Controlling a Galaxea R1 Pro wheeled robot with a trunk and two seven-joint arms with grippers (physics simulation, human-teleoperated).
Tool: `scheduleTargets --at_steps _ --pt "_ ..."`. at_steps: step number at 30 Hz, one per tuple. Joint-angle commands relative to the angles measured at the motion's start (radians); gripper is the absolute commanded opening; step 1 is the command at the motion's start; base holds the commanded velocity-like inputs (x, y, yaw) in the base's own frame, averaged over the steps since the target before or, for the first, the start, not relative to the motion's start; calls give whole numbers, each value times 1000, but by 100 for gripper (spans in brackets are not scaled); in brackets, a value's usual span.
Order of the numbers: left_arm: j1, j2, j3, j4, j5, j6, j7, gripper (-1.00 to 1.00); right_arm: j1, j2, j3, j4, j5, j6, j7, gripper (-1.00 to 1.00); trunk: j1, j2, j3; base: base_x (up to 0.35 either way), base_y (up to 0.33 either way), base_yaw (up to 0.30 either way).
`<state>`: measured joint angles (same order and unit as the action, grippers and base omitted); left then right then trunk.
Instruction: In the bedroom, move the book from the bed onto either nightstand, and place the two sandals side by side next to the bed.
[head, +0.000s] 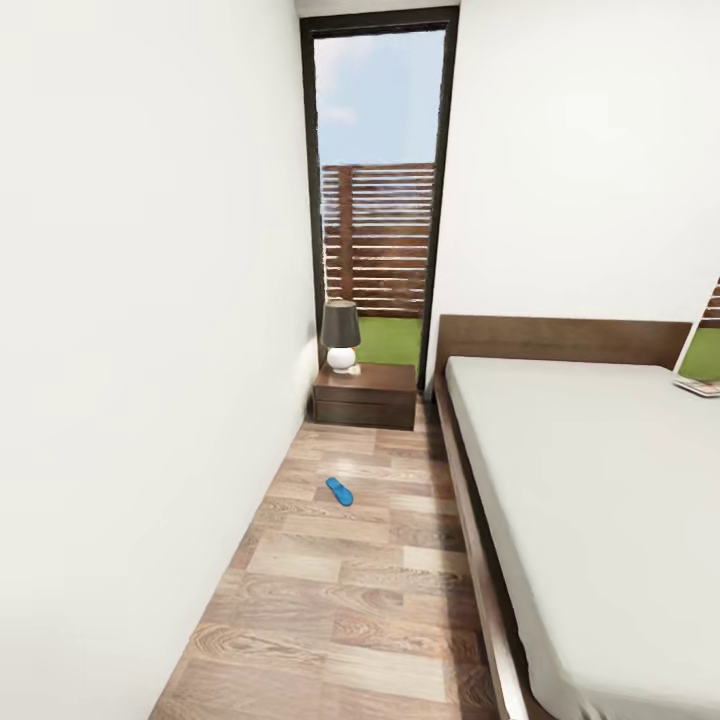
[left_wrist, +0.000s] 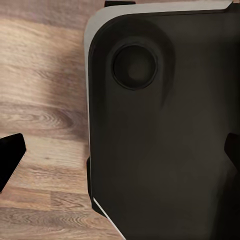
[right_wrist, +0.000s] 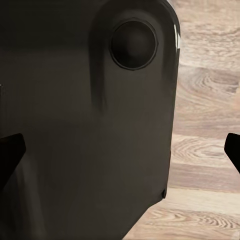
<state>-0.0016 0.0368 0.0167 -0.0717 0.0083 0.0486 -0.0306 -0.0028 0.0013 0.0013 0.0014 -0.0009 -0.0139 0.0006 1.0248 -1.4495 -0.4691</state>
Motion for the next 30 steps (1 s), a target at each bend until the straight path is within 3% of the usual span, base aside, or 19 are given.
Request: scheduleTargets --at_steps 1,14,30 --pt "0 0 2 -2 1 5 -3 100 0 0 0 0 0 -1 1 100 0 0 -1 93 105 0" --pt "0 0 2 -2 1 5 -3 100 0 0 0 0 2 -1 7 100 0 0 -1 93 107 -7" --pt "0 0 2 -2 1 5 -3 100 0 0 0 0 4 -1 6 100 0 0 -1 91 73 -156"
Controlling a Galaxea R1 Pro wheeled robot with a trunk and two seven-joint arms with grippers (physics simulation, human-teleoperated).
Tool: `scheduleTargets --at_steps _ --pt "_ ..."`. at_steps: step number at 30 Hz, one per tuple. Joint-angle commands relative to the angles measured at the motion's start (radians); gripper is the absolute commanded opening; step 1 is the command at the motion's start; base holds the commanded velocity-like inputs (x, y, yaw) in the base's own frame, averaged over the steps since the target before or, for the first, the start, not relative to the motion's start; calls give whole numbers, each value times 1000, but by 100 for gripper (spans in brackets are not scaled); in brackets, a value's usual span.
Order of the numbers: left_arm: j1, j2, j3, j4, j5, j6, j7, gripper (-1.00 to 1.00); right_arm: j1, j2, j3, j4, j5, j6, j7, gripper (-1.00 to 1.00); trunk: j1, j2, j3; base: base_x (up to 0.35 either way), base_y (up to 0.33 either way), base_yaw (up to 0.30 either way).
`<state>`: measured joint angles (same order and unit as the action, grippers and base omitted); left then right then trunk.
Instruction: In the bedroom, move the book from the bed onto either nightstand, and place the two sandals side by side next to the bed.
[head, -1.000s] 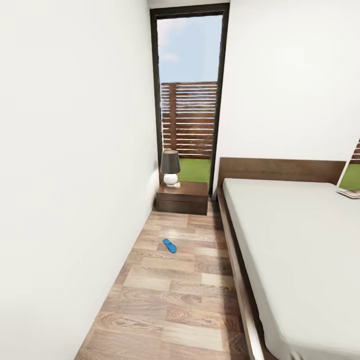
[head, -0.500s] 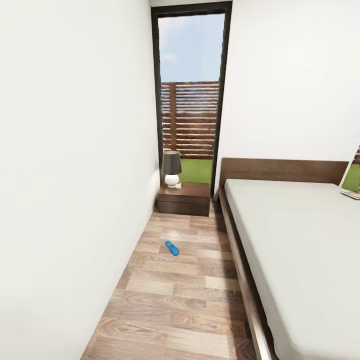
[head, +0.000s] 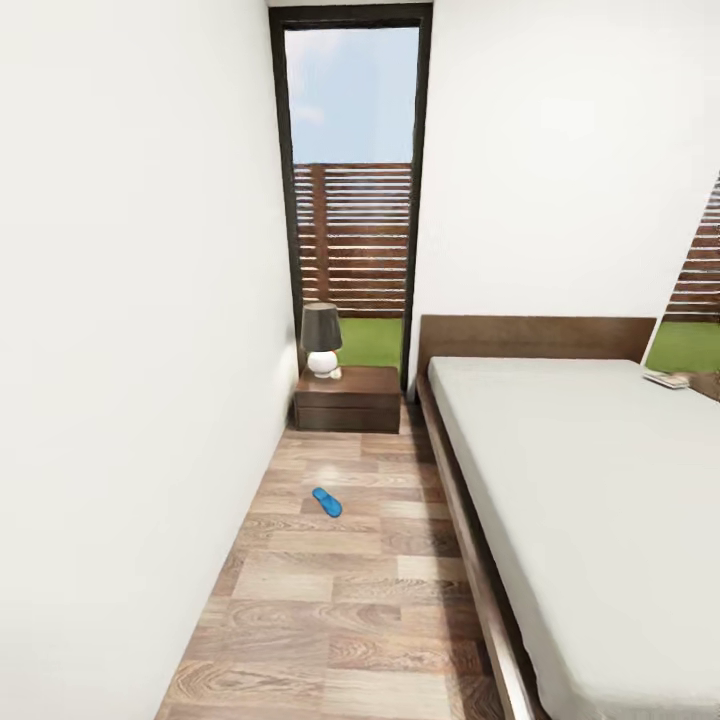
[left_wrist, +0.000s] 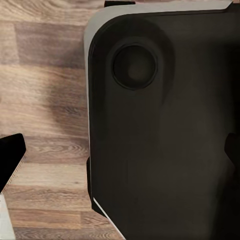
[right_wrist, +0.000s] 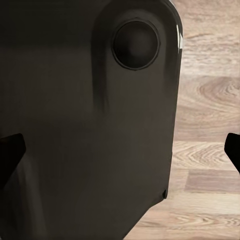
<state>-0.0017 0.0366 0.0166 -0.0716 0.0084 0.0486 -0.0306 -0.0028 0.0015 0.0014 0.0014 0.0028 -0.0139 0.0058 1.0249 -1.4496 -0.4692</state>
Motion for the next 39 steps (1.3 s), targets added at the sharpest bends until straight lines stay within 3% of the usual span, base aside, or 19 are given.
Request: scheduleTargets --at_steps 1,39 --pt "0 0 2 -2 1 5 -3 100 0 0 0 0 0 -1 1 100 0 0 -1 85 13 -68" --pt "0 0 2 -2 1 5 -3 100 0 0 0 0 0 -1 -1 100 0 0 -1 84 1 -7"
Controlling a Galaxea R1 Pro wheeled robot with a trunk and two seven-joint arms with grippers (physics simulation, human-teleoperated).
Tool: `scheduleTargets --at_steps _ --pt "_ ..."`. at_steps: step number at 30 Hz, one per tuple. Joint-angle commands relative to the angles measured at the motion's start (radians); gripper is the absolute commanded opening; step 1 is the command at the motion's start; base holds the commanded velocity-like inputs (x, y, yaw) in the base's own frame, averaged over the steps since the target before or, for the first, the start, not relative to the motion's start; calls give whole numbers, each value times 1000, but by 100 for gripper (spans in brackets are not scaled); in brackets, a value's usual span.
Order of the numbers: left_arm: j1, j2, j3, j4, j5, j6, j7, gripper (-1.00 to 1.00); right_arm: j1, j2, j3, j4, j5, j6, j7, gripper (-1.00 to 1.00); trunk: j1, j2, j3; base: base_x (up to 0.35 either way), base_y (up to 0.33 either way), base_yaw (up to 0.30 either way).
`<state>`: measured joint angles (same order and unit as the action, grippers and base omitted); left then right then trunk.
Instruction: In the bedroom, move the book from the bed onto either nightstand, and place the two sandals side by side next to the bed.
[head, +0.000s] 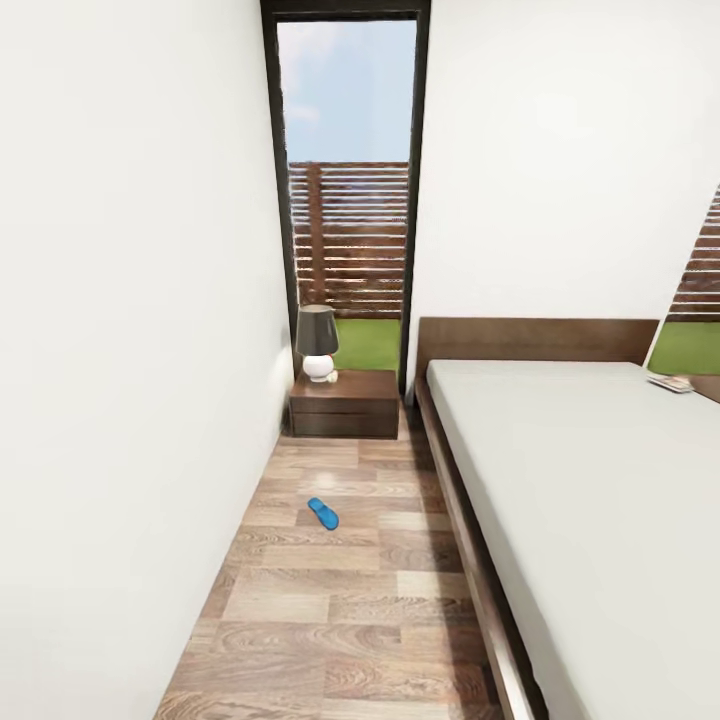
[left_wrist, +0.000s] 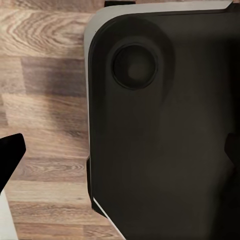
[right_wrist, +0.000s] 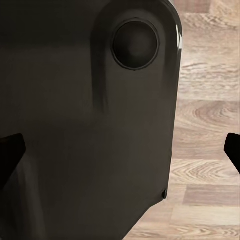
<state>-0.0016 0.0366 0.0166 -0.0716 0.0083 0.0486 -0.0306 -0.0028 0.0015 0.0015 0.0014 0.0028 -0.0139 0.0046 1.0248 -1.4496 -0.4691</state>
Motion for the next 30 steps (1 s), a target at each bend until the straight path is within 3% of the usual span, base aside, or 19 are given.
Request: scheduleTargets --at_steps 1,30 --pt "0 0 2 -2 1 5 -3 100 0 0 0 0 0 -1 0 100 0 0 -1 102 0 0" --pt "0 0 2 -2 1 5 -3 100 0 0 0 0 0 -1 0 100 0 0 -1 112 47 0"
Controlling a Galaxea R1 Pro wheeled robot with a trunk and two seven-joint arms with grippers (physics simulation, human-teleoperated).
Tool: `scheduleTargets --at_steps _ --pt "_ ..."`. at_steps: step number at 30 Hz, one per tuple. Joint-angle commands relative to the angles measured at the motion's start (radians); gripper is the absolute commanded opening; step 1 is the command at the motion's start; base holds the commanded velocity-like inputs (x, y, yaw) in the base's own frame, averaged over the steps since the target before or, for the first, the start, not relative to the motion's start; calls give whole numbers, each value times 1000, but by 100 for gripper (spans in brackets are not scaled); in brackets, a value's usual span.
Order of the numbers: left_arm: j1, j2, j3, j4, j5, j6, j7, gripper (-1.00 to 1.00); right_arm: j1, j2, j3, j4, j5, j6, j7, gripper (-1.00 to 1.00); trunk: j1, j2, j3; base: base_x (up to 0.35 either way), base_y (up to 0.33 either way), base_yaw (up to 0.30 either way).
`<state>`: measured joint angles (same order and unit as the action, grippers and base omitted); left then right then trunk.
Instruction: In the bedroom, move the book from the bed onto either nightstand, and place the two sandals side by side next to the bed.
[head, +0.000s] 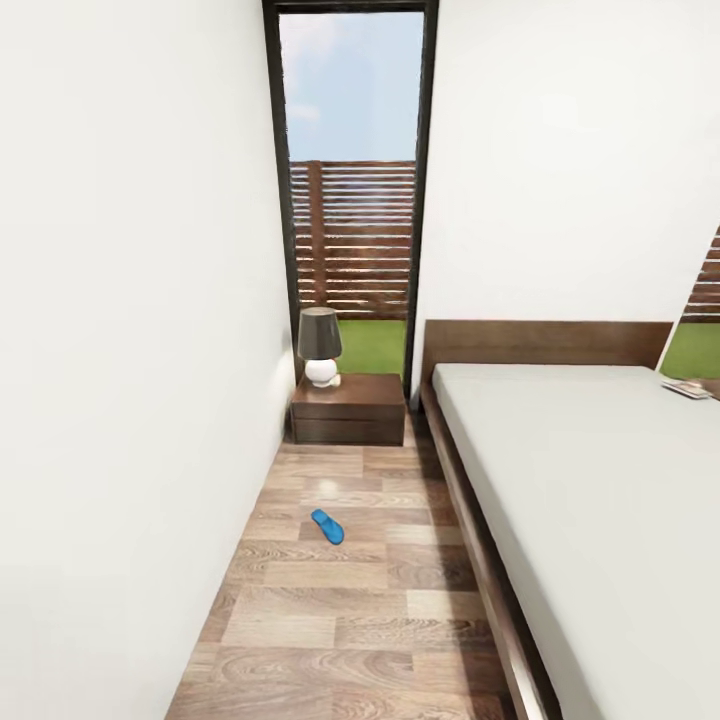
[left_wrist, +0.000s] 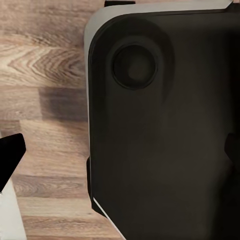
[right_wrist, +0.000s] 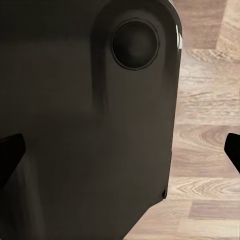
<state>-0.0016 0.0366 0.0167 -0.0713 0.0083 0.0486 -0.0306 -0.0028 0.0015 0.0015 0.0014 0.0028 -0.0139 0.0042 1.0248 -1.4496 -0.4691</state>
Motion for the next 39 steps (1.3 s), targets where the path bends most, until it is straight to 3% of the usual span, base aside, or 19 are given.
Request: scheduleTargets --at_steps 1,39 --pt "0 0 2 -2 1 5 -3 100 0 0 0 0 0 -1 0 100 0 0 -1 114 72 0" --pt "0 0 2 -2 1 5 -3 100 0 2 0 0 0 0 0 100 0 0 -1 122 65 0"
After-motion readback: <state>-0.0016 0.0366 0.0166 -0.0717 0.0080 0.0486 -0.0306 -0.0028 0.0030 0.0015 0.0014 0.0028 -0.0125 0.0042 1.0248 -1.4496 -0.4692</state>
